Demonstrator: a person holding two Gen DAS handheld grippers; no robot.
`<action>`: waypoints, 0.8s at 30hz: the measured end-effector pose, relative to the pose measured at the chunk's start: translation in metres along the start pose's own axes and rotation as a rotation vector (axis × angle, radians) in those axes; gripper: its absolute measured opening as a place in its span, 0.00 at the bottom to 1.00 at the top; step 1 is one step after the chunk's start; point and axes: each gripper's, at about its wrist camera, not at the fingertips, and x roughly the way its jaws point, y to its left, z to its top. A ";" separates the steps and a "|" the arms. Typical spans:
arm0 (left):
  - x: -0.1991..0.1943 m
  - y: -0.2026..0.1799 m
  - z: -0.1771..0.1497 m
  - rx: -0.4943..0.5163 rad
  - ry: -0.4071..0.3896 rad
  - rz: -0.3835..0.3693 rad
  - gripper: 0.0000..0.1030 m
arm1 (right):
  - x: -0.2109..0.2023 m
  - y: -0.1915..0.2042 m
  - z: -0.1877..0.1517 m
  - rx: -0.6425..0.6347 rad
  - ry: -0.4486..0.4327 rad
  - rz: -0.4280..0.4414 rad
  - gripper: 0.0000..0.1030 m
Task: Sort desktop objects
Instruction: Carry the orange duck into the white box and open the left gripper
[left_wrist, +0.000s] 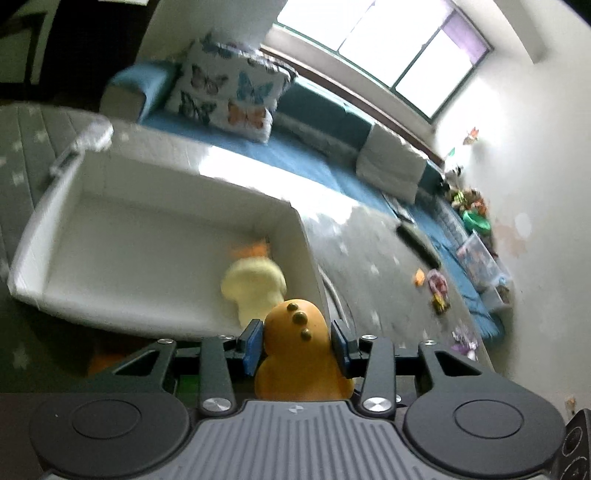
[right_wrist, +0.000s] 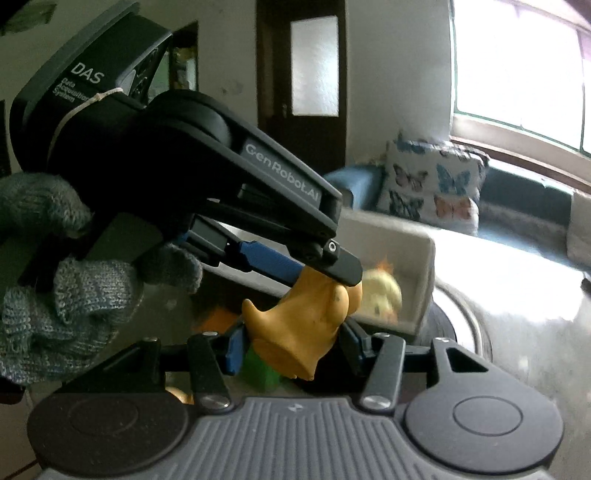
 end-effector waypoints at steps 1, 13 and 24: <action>0.000 0.001 0.007 -0.001 -0.012 0.007 0.42 | 0.004 -0.001 0.006 -0.008 -0.007 0.007 0.51; 0.068 0.061 0.064 -0.095 0.028 0.052 0.42 | 0.106 -0.021 0.047 -0.012 0.072 0.089 0.51; 0.108 0.092 0.060 -0.145 0.085 0.044 0.42 | 0.154 -0.031 0.035 0.013 0.144 0.086 0.52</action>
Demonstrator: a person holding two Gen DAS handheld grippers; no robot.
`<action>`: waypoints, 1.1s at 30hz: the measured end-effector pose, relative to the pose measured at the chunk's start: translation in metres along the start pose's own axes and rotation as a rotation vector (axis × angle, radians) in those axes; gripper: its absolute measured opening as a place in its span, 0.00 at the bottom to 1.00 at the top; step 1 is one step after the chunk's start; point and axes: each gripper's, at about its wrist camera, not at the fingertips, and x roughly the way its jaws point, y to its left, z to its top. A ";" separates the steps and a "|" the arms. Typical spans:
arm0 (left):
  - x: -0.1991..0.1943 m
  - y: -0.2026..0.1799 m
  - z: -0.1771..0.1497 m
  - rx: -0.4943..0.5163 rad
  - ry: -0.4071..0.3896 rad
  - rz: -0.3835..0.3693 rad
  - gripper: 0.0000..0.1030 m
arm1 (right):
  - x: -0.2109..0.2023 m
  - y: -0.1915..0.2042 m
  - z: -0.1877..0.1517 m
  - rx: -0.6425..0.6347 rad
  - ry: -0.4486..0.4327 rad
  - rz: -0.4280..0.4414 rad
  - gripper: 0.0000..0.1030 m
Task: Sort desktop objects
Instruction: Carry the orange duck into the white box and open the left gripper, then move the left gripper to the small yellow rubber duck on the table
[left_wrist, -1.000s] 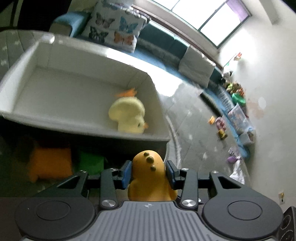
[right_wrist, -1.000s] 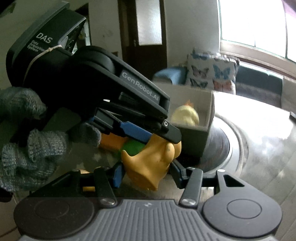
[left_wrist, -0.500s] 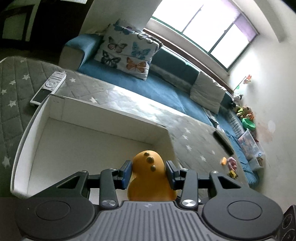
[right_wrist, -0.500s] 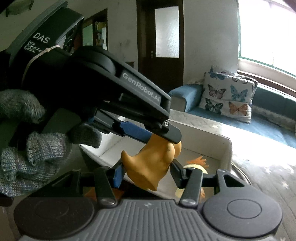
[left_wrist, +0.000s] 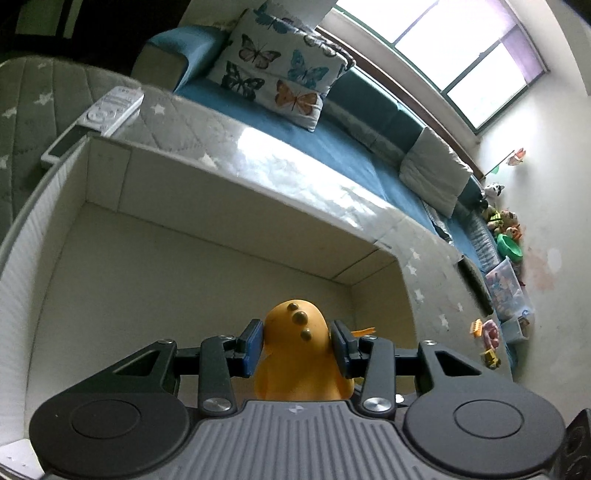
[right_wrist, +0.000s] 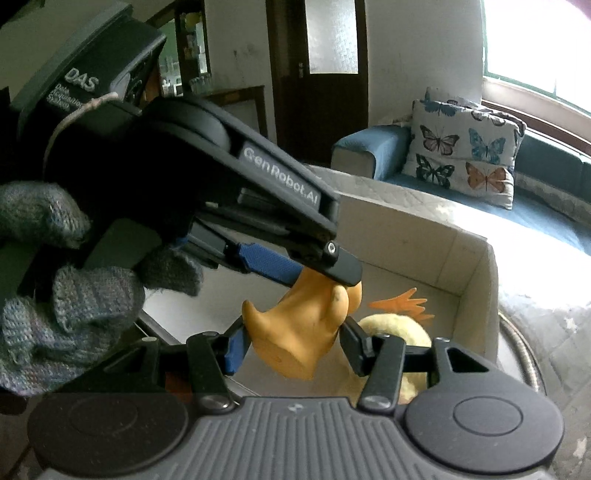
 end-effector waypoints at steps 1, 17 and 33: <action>0.001 0.001 -0.001 -0.001 0.001 -0.003 0.42 | 0.001 -0.001 0.000 0.003 -0.001 0.001 0.52; -0.031 -0.010 -0.010 0.054 -0.062 -0.001 0.40 | -0.031 0.016 0.002 -0.035 -0.065 -0.042 0.58; -0.097 -0.030 -0.066 0.153 -0.113 0.040 0.40 | -0.098 0.048 -0.030 -0.051 -0.124 -0.055 0.65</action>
